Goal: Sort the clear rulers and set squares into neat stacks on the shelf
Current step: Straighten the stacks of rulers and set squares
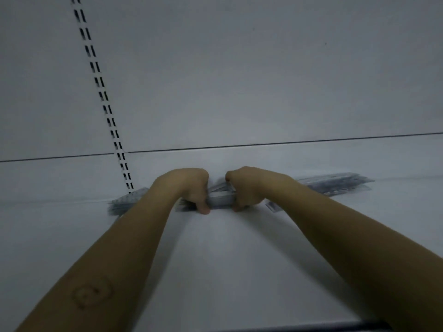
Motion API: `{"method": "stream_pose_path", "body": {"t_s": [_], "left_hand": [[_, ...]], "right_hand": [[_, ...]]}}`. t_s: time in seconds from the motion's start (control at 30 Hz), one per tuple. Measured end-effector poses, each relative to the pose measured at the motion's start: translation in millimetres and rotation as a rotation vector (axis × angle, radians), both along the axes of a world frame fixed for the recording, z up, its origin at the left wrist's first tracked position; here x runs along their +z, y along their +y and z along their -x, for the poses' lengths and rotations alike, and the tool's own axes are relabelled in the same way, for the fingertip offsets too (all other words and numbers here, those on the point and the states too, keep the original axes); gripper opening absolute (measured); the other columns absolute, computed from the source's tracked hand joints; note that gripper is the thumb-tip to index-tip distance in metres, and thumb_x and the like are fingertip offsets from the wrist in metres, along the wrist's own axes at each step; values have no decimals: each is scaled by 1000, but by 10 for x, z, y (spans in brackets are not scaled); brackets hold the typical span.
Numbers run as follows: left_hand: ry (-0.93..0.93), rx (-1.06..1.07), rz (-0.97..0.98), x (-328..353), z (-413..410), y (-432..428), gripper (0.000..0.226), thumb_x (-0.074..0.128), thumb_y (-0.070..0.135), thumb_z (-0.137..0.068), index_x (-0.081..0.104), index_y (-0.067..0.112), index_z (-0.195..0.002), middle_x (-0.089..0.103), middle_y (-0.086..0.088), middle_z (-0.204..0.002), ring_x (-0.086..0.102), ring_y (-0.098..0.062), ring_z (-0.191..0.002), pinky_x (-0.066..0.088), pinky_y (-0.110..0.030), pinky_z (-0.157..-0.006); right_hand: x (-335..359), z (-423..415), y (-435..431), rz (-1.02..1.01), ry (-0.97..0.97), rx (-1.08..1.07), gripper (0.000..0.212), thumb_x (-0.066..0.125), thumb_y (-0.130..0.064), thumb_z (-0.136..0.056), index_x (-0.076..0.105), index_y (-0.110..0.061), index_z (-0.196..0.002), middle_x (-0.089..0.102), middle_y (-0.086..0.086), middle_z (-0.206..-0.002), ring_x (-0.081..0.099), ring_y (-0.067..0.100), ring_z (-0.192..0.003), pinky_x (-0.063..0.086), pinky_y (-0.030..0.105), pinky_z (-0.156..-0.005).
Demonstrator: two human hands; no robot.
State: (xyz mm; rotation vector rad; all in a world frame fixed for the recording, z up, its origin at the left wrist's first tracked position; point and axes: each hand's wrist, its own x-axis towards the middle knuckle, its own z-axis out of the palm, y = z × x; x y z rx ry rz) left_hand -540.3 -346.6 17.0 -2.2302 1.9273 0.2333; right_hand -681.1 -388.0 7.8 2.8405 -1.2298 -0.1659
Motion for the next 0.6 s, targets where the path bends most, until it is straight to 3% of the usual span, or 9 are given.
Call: {"method": "stream_pose_path", "body": {"t_s": [0.2,0.4,0.6], "left_hand": [[89,2,-42,-68,10,50,45,75,42,-76,66,7,-104,65,-6,-94,61,-23,-85,47,-29,-75],[158,-20,-58,-121,15,147,27,69,32,-83,62,10,-98,65,-7,-93,61,-22,-83,46,-28,-73],[151,-14,-4,-164,83,225,25,65,24,-85,56,7,-101,60,-9,-97,53,-21,-81,39,-24,-59]], "right_hand": [[-144,129,-27,-23,-200,10,62,72,-26,-81,42,-11,-133,57,13,-124,56,28,-108,42,31,-82],[-243,137,13,-109,-330,15,49,69,-25,-82,45,-8,-121,58,11,-116,48,22,-88,37,28,-73],[-296,110,67,-177,-386,-42,52,70,-25,-80,41,-8,-120,57,12,-113,49,25,-89,39,30,-72]]}}
